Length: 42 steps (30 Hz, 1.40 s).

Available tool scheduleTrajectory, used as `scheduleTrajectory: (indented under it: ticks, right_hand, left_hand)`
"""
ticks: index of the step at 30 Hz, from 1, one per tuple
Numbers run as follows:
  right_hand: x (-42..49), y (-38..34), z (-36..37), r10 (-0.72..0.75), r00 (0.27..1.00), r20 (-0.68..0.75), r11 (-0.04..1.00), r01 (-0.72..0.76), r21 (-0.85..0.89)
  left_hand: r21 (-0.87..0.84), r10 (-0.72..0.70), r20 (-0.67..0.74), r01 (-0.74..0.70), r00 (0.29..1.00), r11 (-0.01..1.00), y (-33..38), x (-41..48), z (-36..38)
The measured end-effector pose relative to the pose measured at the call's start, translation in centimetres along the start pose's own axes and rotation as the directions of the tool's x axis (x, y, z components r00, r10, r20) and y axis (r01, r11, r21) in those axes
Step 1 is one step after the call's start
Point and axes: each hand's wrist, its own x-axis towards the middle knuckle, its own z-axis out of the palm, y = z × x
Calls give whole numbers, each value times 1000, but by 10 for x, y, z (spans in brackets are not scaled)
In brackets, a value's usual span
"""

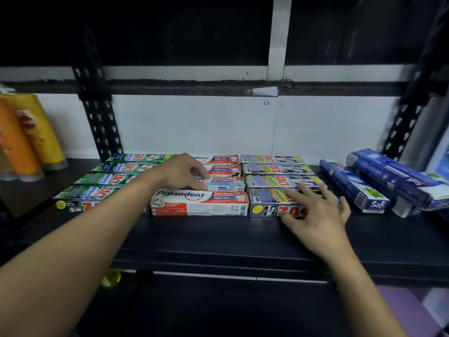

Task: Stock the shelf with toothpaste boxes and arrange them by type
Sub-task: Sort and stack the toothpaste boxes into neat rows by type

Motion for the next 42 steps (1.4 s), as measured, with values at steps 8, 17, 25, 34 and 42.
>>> scheduleTrajectory:
  ticks: [8,17,25,34,42]
  right_hand:
    - [1,1,2,-8,1000,-7,1000,8,-5]
    - [1,1,1,-16,1000,-12,1000,16,-1]
    - [2,0,1,-15,1000,-5,1000,15,-7]
    - [-2,-7,-10,7,1000,-2,993,-7,119]
    - [-10,22,-42,140,989,36,937,-144,318]
  left_hand:
    - [-1,-7,-35,7,999,1000,-1,-2,3]
    - [6,-13,-91,14,996,1000,0,-4,7]
    - [-15,-4,-129,2,992,1000,12,-12,7]
    - [121,231,-196,-211,953,970,88,-27,68]
    - [431,320,-126,-239,939,870,118,-35,108]
